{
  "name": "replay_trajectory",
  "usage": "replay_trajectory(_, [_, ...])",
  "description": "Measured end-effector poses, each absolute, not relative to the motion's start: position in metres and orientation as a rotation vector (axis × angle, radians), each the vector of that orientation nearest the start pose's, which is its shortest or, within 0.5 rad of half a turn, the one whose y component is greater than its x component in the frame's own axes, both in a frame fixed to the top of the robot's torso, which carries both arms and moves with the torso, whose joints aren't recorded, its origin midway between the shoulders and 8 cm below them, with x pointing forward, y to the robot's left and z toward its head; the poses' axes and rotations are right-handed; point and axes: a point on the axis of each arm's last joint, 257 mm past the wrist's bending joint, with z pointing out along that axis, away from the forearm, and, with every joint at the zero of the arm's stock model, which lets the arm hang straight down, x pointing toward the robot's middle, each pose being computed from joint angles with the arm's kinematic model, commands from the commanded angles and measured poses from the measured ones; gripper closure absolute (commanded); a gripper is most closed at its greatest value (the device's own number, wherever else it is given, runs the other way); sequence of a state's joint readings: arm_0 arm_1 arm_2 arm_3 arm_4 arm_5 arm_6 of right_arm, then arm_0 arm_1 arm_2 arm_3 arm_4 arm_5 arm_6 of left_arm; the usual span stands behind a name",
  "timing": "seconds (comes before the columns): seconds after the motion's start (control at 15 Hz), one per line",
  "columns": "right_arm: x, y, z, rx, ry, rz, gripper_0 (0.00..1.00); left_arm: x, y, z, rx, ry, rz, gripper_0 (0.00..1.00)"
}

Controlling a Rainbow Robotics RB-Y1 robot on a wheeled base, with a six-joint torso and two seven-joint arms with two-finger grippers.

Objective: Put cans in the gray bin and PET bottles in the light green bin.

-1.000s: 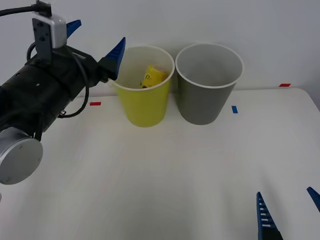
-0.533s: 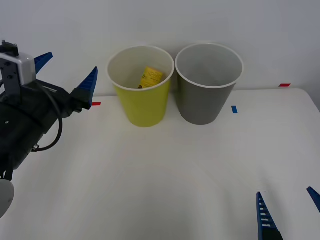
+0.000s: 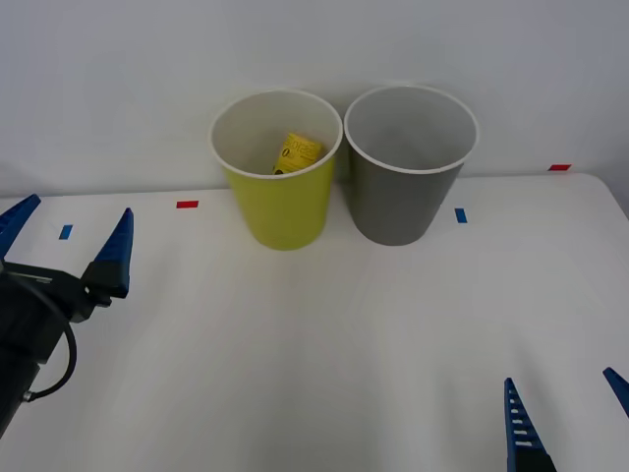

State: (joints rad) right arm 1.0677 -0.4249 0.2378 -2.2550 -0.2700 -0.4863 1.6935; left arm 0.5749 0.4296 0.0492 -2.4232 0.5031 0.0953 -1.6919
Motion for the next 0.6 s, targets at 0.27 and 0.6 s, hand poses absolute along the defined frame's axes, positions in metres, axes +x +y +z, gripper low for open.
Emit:
replay_trajectory(0.27, [0.248, -0.254, -0.187, -0.086, 1.516, 0.012, 0.00, 0.356, 0.292, -0.097, 0.073, 1.401, -0.039, 0.00])
replay_trajectory(0.6, [0.248, -0.254, -0.187, -0.086, 1.516, 0.012, 0.00, 0.319, 0.296, -0.150, 0.020, 1.412, -0.050, 0.00])
